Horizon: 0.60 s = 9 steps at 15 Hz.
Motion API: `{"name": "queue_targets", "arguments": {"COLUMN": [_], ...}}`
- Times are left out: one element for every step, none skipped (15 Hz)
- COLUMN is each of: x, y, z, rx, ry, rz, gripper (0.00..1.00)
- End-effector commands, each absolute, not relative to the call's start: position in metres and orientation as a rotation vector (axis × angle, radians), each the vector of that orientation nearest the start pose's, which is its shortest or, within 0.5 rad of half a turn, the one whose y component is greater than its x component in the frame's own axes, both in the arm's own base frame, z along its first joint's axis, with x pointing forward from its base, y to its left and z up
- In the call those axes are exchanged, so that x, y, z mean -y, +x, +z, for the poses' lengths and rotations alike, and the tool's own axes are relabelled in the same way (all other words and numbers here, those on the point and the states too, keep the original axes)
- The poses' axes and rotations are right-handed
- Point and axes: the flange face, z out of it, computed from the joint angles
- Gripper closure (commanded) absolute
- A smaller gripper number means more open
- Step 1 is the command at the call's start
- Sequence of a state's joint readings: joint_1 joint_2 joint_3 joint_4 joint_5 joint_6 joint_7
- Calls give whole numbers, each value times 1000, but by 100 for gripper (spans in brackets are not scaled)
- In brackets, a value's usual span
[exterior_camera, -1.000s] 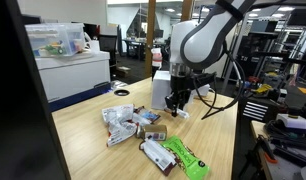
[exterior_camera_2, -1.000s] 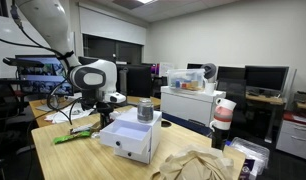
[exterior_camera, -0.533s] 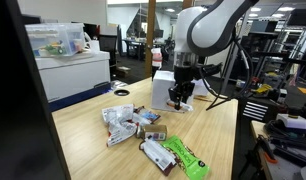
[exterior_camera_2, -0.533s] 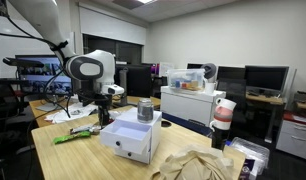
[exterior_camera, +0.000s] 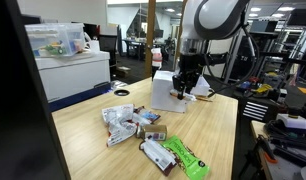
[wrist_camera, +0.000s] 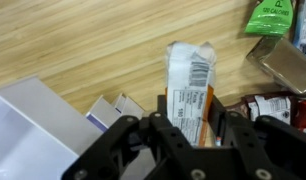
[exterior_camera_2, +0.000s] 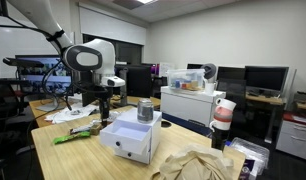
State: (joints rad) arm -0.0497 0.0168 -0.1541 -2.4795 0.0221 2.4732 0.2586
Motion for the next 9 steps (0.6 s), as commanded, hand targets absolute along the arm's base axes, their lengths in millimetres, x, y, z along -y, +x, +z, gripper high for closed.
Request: {"name": "queue_targets", "arguments": {"x": [98,99,99,100,101,101,102,103,105], "y": [448,447,446,444,443,441,440,437,434], "z": [303,307,311,317,322,326,330,335,340], "rx": [-775,-782,-789,-799,-809,-815,-819,-826,-836], "ry": [-2990,-2984,-2976,-2967,-2963,-2962,-2960,-2957,-2950], "rz": [33,30,30,31,29,29,31,33,35], "gripper": [83,83,83,83,83,83,83,83,83]}}
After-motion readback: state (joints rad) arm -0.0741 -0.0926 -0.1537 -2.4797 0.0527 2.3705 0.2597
